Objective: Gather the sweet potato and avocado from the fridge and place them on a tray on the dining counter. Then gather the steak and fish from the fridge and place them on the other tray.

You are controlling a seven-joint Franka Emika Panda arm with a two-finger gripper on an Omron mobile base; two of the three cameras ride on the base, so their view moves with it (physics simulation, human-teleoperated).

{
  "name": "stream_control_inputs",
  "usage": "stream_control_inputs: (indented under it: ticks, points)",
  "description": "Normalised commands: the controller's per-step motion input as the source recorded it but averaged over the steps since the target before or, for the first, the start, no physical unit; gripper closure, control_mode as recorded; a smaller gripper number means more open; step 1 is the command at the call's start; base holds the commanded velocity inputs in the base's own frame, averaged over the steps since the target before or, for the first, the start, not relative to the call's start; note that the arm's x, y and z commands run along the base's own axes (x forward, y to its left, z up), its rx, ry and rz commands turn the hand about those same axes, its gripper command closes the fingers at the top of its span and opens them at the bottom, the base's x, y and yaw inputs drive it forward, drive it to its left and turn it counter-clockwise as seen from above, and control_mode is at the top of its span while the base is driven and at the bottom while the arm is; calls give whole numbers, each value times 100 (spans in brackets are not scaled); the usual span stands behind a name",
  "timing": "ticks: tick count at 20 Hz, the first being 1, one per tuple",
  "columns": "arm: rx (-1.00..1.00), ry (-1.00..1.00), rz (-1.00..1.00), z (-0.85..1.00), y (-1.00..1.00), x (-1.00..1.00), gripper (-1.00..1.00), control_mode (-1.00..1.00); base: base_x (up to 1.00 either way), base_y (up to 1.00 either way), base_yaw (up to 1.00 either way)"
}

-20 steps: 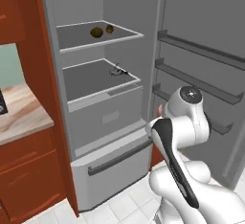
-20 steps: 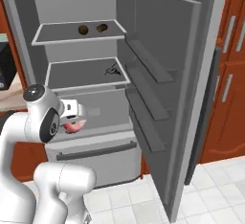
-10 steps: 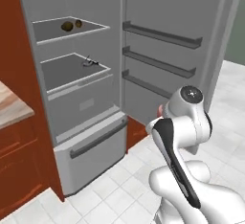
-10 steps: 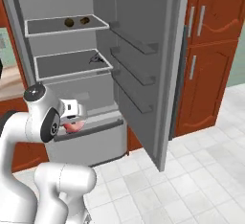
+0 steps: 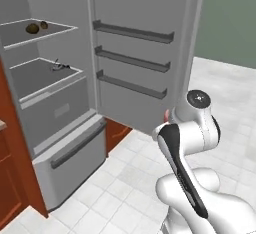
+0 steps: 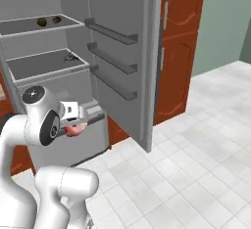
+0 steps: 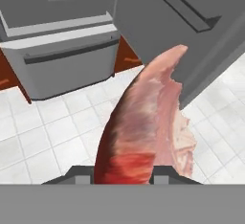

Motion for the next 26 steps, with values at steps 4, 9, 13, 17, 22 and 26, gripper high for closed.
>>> stream_control_inputs:
  ticks: [4, 9, 13, 17, 22, 26]
  points:
    - [0, 0, 0, 0, 0, 0, 100, 100, -27, -28, -38]
    - [0, 0, 0, 0, 0, 0, 100, 100, -28, -45, -42]
    - [0, 0, 0, 0, 0, 0, 100, 100, -25, -53, -45]
    - [0, 0, 0, 0, 0, 0, 100, 100, -1, -52, -46]
    - [0, 0, 0, 0, 0, 0, 100, 100, 36, -30, -43]
    - [0, 0, 0, 0, 0, 0, 100, 100, 70, -7, -39]
